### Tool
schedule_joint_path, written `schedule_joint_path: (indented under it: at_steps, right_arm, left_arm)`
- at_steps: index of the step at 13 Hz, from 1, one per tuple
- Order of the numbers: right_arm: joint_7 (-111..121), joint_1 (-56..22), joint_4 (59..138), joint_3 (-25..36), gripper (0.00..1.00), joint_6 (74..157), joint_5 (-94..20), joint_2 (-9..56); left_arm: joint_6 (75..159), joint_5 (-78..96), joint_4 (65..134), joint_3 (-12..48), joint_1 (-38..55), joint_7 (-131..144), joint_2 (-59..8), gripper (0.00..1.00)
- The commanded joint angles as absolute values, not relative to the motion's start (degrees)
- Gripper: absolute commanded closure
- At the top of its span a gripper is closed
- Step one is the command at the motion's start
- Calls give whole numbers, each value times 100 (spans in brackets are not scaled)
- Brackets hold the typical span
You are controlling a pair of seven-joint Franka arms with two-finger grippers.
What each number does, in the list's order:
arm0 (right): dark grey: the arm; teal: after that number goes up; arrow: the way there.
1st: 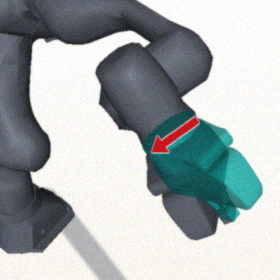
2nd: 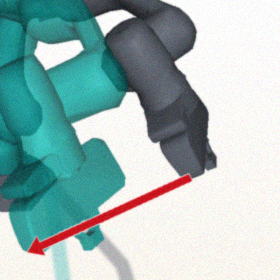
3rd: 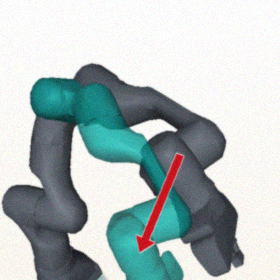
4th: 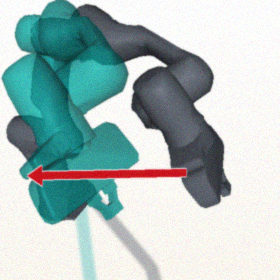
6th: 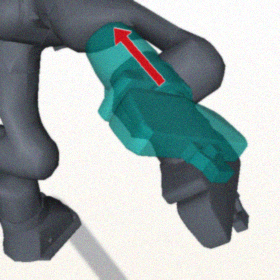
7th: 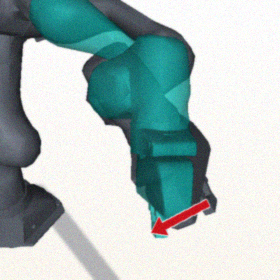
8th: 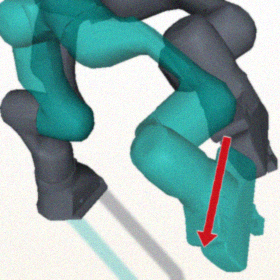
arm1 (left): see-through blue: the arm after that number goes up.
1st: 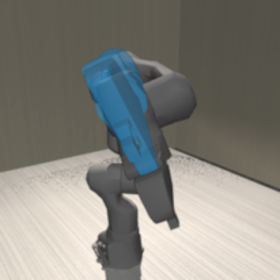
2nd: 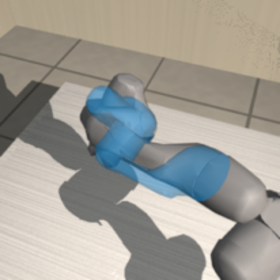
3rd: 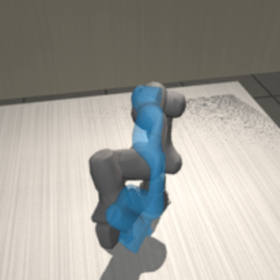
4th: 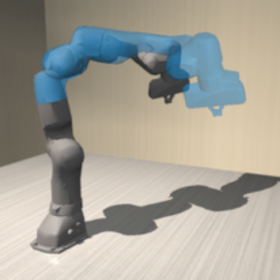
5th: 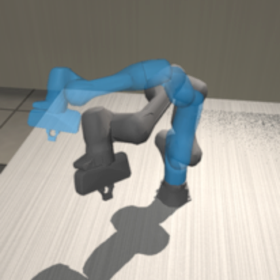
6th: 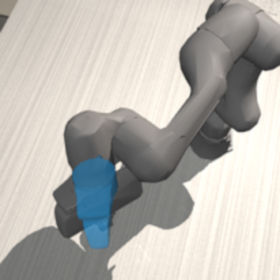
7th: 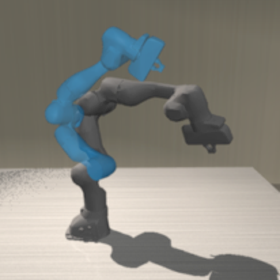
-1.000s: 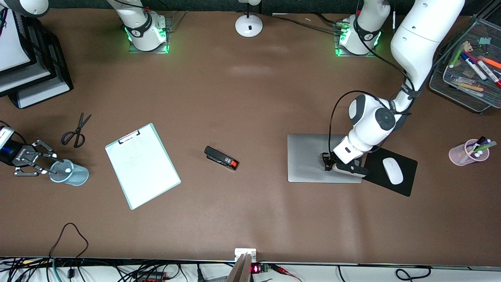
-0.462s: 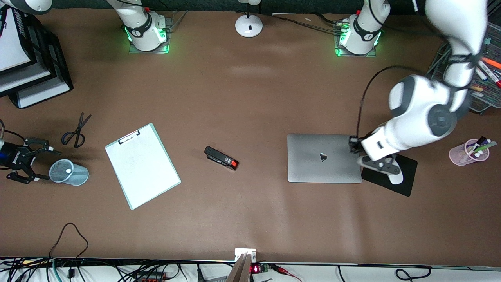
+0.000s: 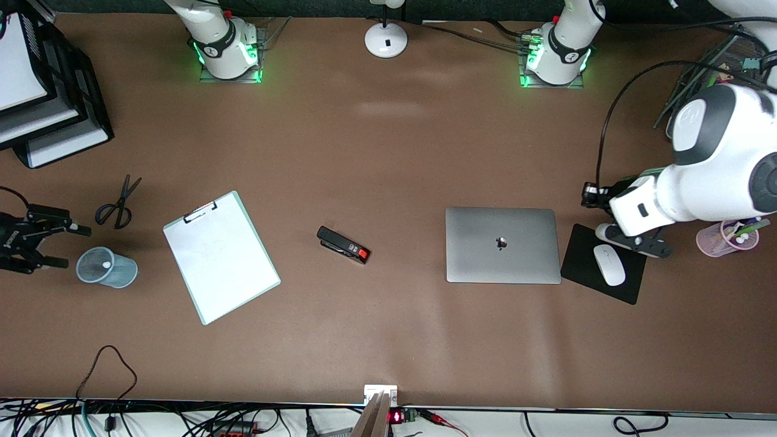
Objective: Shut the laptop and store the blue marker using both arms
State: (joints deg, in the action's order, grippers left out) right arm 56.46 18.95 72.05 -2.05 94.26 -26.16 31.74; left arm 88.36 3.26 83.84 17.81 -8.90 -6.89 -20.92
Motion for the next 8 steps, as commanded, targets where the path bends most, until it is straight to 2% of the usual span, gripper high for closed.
schedule_joint_path:
  at_steps: [1,4,8]
  right_arm:
    - [4294,1592,7348,-185,0,9019,-1980,2656]
    - [3141,1100,7365,-185,0,8685,-1250,2103]
    - [1332,739,7593,-185,0,8095,-819,1496]
  left_arm:
    - [8613,106,8130,1828,-896,-633,-2040,0]
    - [8596,-166,8034,1872,-879,-484,-1899,0]
    - [8605,-921,7805,1898,-660,-466,-1846,0]
